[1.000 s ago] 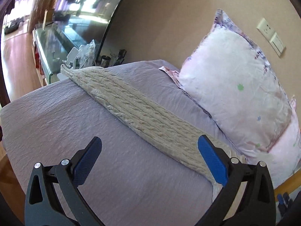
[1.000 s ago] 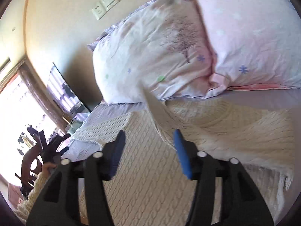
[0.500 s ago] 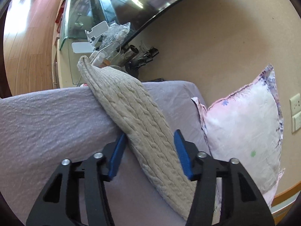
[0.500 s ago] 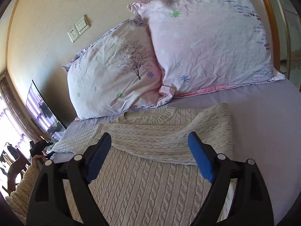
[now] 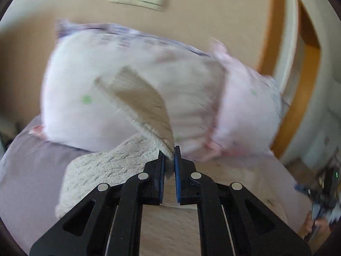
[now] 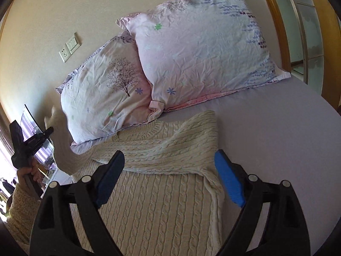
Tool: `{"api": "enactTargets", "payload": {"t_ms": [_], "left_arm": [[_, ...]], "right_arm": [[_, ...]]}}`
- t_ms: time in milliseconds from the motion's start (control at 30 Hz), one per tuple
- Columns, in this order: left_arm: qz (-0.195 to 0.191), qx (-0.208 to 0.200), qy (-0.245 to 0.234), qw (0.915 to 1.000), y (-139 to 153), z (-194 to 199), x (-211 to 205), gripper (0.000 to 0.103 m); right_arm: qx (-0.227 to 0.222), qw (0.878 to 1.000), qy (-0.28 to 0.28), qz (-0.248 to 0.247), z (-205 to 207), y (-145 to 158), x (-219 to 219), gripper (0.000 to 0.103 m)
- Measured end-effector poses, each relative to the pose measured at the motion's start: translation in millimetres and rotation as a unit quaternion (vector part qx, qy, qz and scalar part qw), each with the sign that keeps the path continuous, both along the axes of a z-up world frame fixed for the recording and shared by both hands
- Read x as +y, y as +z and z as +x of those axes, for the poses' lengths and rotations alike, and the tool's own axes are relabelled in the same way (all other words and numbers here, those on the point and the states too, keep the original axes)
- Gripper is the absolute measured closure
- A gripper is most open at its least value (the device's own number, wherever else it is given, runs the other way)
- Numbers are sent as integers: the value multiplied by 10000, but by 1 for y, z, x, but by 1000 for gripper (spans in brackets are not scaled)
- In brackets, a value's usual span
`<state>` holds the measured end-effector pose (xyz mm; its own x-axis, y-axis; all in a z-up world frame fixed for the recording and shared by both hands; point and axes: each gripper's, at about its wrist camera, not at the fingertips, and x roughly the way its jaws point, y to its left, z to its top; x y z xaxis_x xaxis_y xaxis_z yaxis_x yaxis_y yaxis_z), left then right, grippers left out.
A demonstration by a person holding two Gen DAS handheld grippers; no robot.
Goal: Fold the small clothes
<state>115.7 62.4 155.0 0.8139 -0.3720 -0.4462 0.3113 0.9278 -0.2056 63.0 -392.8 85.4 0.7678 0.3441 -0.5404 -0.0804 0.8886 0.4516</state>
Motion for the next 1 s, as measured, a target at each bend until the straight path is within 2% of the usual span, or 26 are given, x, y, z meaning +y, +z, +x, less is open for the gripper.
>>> {"api": "enactTargets", "payload": {"t_ms": [33, 67, 100, 133, 167, 200, 233, 267, 300, 333, 433, 467, 500, 567, 633, 667, 733, 767, 867, 900, 933, 967, 1000], "left_arm": [[333, 124, -448, 9984, -11, -3, -43, 95], [544, 290, -738, 9954, -22, -6, -69, 95], [660, 486, -932, 9923, -33, -8, -83, 89], [701, 641, -996, 9905, -43, -12, -87, 87], [739, 688, -828, 9914, -50, -19, -81, 87], [750, 723, -642, 9925, -54, -23, -68, 81], [720, 796, -388, 9935, -57, -30, -50, 62], [679, 894, -63, 9937, -59, -35, -26, 50], [627, 998, 242, 9927, -62, -42, -1, 31], [599, 1121, 490, 9907, -68, -54, 21, 27], [544, 1594, 982, 9808, -90, -82, 72, 27], [460, 1686, 1074, 9787, -96, -93, 84, 27], [349, 1726, 1104, 9782, -101, -104, 93, 27], [122, 1727, 1096, 9788, -105, -120, 100, 27], [-206, 1736, 972, 9798, -108, -131, 101, 25], [-311, 1739, 915, 9800, -109, -135, 99, 25], [-337, 1761, 872, 9799, -113, -141, 94, 24], [-354, 1790, 864, 9794, -116, -143, 94, 24], [-548, 1891, 824, 9770, -124, -147, 96, 23], [-613, 1915, 821, 9761, -126, -147, 97, 23], [-675, 1932, 815, 9754, -128, -148, 97, 23], [-728, 1954, 808, 9747, -131, -149, 98, 23], [-763, 1949, 811, 9745, -132, -149, 98, 23]], "right_arm": [[70, 10000, -14, 13, -1, -3, -2, 17], [159, 9999, -15, 55, -4, -7, -5, 17], [262, 9996, 11, 132, -8, -11, -10, 17], [322, 9993, 43, 165, -11, -14, -13, 17], [411, 9990, 72, 160, -17, -18, -17, 17], [490, 9987, 85, 121, -21, -21, -21, 17], [618, 9980, 106, 78, -26, -27, -24, 17], [758, 9970, 142, 76, -30, -34, -27, 17], [913, 9956, 197, 102, -32, -41, -30, 17], [1119, 9933, 245, 160, -35, -51, -32, 17], [1459, 9887, 214, 255, -42, -70, -34, 22], [1371, 9904, 146, 123, -44, -69, -31, 27], [1221, 9923, 200, 50, -46, -64, -26, 27], [959, 9925, 673, 356, -41, -51, -8, 27], [930, 9850, 1234, 767, -33, -43, 14, 27], [911, 9830, 1437, 692, -30, -41, 30, 27], [855, 9802, 1785, 65, -29, -38, 65, 27], [887, 9770, 1935, -88, -27, -39, 78, 27], [1037, 9665, 2341, -178, -16, -50, 111, 29], [1010, 9659, 2365, -300, -11, -52, 118, 52], [988, 9650, 2374, -516, -6, -54, 125, 81], [996, 9637, 2340, -811, 3, -54, 132, 97], [765, 9662, 2209, -1085, 11, -44, 135, 98]]}}
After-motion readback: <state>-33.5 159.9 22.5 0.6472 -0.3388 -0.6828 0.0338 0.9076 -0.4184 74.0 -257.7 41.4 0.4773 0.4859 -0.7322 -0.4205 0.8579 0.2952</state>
